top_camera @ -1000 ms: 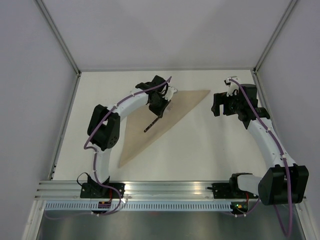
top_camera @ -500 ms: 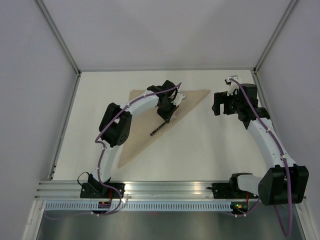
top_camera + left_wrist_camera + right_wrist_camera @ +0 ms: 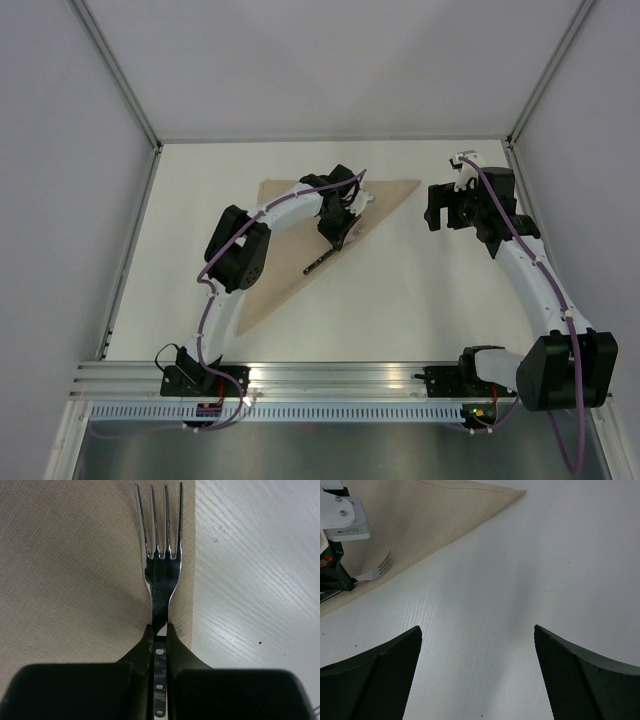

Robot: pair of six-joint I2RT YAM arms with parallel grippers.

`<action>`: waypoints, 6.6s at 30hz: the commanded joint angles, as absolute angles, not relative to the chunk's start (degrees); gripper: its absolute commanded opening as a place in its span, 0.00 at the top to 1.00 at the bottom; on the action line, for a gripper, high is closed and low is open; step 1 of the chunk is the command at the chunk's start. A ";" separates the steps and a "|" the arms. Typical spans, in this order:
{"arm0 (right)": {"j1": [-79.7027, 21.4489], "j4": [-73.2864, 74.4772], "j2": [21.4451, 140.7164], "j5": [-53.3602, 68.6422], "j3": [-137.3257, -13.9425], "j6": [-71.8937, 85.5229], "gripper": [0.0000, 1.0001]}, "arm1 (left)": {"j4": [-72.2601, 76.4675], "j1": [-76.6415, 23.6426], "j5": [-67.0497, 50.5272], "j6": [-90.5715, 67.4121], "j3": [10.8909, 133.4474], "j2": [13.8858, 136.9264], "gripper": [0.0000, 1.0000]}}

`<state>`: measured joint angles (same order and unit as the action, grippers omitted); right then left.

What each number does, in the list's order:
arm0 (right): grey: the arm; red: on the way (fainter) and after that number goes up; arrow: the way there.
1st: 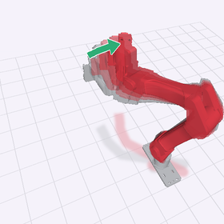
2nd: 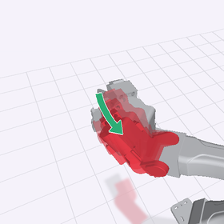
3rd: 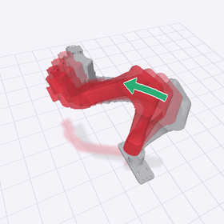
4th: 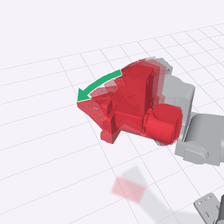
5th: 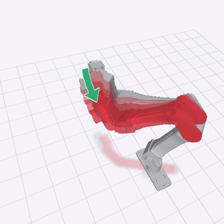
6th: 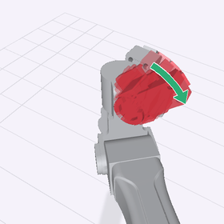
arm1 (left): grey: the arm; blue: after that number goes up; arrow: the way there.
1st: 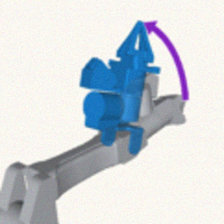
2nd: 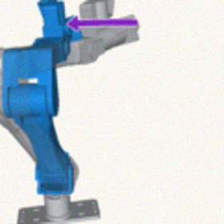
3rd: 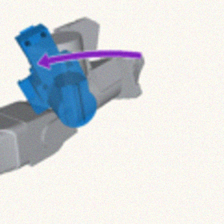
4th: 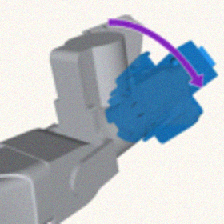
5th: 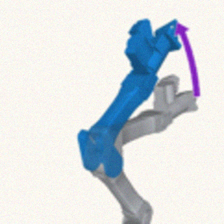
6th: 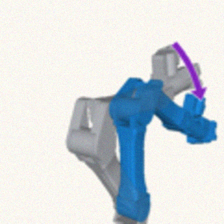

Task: Fold the napkin, place the utensils inside, and roll it up
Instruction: Place the fork on the napkin, then fold the napkin at the center of the board.

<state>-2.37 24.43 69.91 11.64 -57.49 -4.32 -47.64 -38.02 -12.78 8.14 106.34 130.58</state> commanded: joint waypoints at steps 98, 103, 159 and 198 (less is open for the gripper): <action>-80.42 4.04 123.40 -15.38 -87.45 -14.59 0.81 | -53.88 -30.41 15.12 -26.37 81.39 43.42 0.40; -79.98 4.75 121.38 -16.44 -88.41 -14.24 0.82 | -53.35 -30.32 14.77 -26.02 81.39 43.77 0.39; -33.22 10.11 104.41 -6.33 -71.81 -6.50 0.99 | -36.57 -30.50 0.26 -24.52 74.97 61.17 0.40; -1.86 35.77 129.63 19.42 -111.26 8.42 0.38 | -31.38 -30.59 -3.34 -24.35 69.96 64.78 0.39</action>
<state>-3.20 29.76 126.15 14.35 -107.55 2.35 -33.69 -30.37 -2.11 -25.85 69.93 64.88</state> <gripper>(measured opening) 0.622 0.608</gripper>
